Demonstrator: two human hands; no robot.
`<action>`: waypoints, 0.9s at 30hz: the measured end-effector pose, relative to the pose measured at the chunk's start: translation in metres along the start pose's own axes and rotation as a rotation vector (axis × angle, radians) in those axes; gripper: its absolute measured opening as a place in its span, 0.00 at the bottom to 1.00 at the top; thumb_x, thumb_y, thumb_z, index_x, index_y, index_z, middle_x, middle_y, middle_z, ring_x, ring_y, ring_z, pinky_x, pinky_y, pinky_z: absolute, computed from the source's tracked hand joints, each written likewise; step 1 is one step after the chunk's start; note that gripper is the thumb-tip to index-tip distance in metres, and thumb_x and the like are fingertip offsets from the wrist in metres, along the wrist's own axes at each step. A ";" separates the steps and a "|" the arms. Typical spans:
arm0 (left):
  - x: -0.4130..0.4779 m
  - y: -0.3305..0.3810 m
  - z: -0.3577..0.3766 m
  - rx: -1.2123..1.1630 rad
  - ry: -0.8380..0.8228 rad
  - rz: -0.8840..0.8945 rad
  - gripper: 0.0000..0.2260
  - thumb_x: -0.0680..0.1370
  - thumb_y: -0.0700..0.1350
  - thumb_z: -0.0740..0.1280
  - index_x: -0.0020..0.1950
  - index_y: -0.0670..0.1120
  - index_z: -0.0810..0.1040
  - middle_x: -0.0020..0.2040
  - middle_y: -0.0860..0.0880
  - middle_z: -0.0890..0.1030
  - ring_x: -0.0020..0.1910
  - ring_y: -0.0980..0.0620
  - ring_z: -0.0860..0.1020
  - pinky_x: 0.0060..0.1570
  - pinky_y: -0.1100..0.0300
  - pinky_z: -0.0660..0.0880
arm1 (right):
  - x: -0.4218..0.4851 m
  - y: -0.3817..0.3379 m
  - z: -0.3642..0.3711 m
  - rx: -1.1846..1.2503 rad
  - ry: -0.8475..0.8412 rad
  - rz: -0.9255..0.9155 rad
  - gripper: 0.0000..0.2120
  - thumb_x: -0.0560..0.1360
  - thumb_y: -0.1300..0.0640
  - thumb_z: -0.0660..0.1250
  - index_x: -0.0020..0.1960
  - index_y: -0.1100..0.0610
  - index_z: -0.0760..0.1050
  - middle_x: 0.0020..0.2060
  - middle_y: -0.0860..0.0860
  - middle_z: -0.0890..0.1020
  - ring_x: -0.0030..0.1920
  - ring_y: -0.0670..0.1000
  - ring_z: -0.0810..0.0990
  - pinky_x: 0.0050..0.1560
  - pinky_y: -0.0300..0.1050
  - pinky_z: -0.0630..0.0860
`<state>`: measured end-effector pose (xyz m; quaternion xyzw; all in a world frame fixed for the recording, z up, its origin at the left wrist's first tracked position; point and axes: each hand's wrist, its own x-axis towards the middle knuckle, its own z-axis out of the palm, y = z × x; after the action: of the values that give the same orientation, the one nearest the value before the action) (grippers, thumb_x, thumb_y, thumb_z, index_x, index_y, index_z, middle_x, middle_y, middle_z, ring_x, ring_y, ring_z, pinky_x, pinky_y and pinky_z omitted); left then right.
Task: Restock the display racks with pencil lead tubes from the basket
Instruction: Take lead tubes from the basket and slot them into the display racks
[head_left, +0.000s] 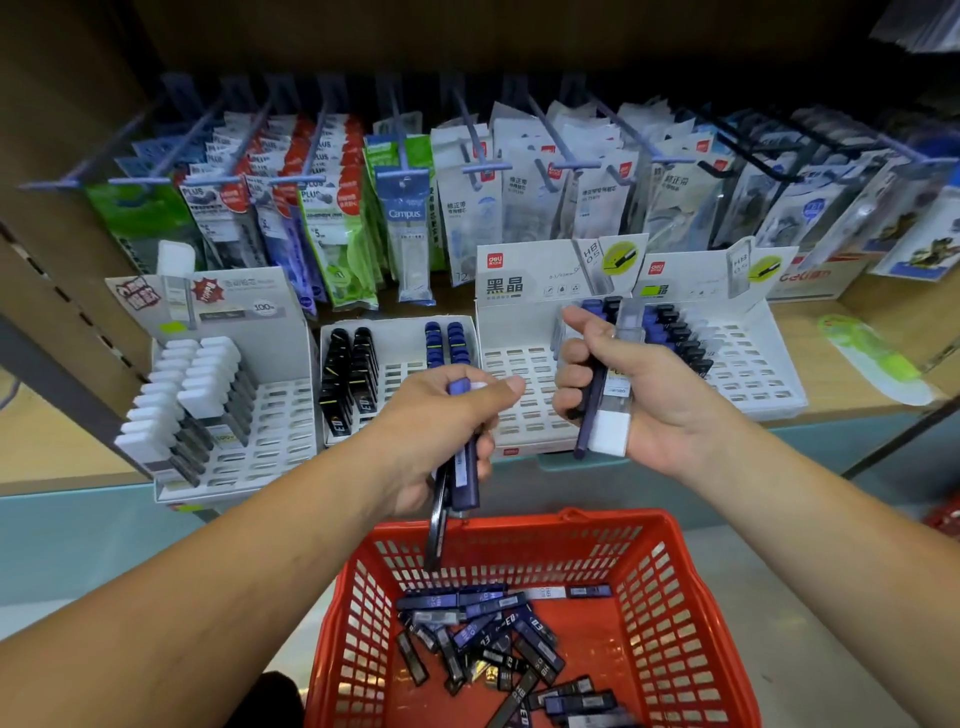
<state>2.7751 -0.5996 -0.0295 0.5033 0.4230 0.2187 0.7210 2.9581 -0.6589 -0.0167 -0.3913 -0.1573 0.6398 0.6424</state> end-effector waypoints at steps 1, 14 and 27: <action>-0.002 -0.001 0.000 0.030 -0.024 -0.009 0.10 0.77 0.47 0.76 0.44 0.45 0.78 0.33 0.45 0.75 0.25 0.51 0.71 0.25 0.61 0.70 | 0.000 0.001 0.002 0.007 0.003 -0.006 0.09 0.83 0.59 0.62 0.62 0.55 0.75 0.36 0.51 0.73 0.32 0.49 0.72 0.32 0.44 0.75; -0.013 -0.008 0.014 0.312 -0.211 0.155 0.18 0.78 0.53 0.74 0.52 0.39 0.77 0.31 0.41 0.77 0.23 0.47 0.74 0.26 0.59 0.73 | 0.000 0.030 0.029 -0.311 0.111 -0.084 0.08 0.84 0.52 0.63 0.53 0.56 0.76 0.39 0.52 0.83 0.45 0.54 0.84 0.47 0.57 0.84; -0.013 -0.006 -0.013 0.491 -0.196 0.133 0.11 0.80 0.54 0.72 0.57 0.49 0.79 0.33 0.47 0.77 0.25 0.48 0.75 0.26 0.57 0.75 | -0.001 0.022 0.030 -0.245 0.087 -0.035 0.21 0.85 0.42 0.55 0.54 0.57 0.79 0.59 0.55 0.85 0.62 0.59 0.83 0.65 0.61 0.77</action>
<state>2.7565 -0.6050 -0.0312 0.7084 0.3575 0.1066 0.5992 2.9214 -0.6538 -0.0129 -0.4915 -0.2132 0.5870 0.6070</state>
